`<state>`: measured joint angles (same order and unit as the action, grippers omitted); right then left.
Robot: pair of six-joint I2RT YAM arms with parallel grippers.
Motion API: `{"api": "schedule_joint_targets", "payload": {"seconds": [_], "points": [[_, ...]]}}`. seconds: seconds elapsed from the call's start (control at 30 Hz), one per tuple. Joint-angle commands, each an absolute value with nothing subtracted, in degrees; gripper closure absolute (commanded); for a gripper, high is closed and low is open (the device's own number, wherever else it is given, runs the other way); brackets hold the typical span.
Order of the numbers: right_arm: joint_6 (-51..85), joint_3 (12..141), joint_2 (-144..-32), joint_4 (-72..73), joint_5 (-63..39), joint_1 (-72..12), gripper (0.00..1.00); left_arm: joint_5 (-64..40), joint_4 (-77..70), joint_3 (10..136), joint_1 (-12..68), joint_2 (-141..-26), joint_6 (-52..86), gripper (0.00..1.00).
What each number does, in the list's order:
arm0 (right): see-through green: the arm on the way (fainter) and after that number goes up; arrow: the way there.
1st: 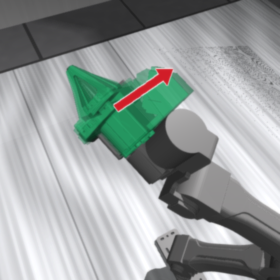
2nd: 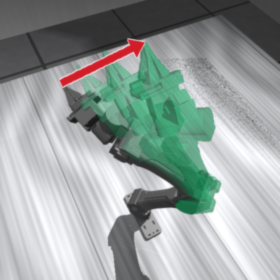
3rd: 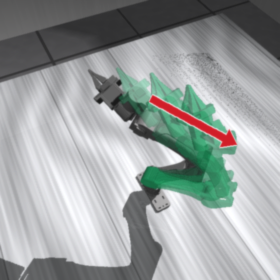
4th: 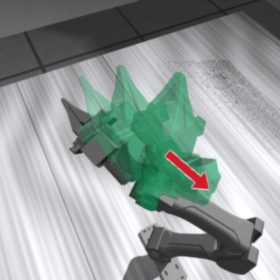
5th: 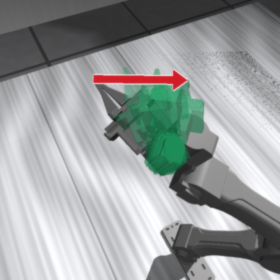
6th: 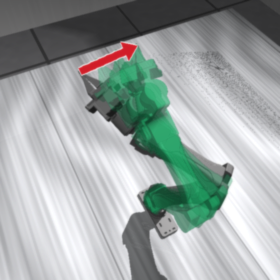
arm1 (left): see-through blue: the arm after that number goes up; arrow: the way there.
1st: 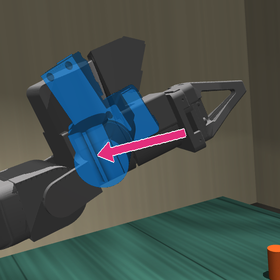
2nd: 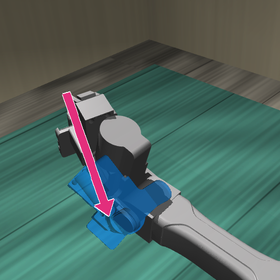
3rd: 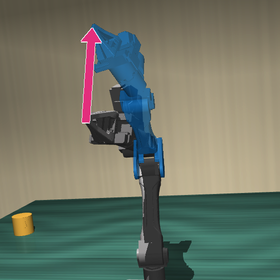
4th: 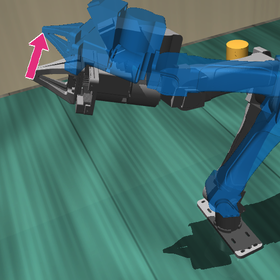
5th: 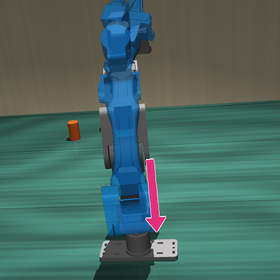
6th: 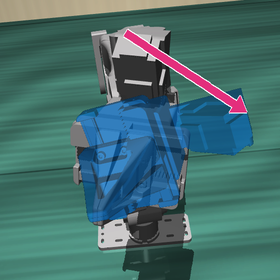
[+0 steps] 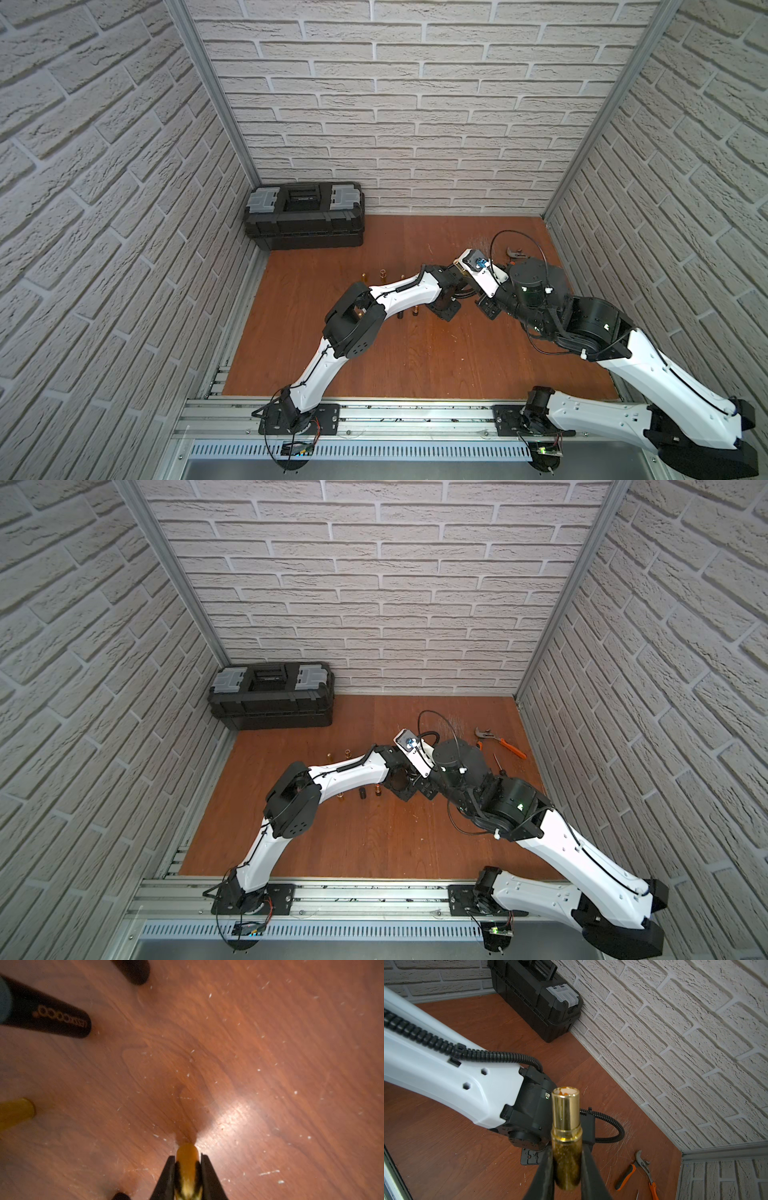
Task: Open the lipstick cap
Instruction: Place the cover at the center of the board.
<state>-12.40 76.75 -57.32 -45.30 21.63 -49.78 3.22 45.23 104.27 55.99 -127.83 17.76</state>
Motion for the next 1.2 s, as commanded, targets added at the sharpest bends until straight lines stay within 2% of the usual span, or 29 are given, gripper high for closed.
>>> {"api": "schedule_joint_targets", "payload": {"seconds": [0.0, 0.23, 0.33, 0.57, 0.87, 1.0, 1.17], "points": [[-12.0, 76.7, -57.8, -43.6, 22.8, -50.1, 0.94, 4.4, 42.2, 102.8, 55.4, -126.5, 18.0, 0.92], [-12.3, 77.4, -59.2, -43.4, 22.8, -50.1, 0.94, 5.3, 40.8, 100.2, 54.6, -125.7, 18.4, 0.89], [-12.5, 77.7, -59.8, -43.6, 22.8, -50.1, 0.94, 5.0, 40.4, 99.9, 54.3, -125.9, 18.4, 0.84], [-12.2, 78.5, -60.1, -43.6, 22.3, -50.1, 0.94, 4.5, 42.4, 102.7, 54.3, -125.8, 18.6, 0.64], [-11.8, 79.8, -60.1, -43.3, 20.7, -50.1, 0.94, 3.1, 53.6, 114.3, 52.9, -123.1, 19.7, 0.54], [-11.1, 80.0, -60.0, -41.6, 19.2, -50.1, 0.94, -2.6, 58.1, 118.0, 49.3, -118.6, 23.6, 0.54], [-10.9, 79.2, -62.7, -38.0, 17.7, -50.1, 0.94, -14.2, 57.5, 115.0, 39.3, -108.2, 29.6, 0.48]]}}
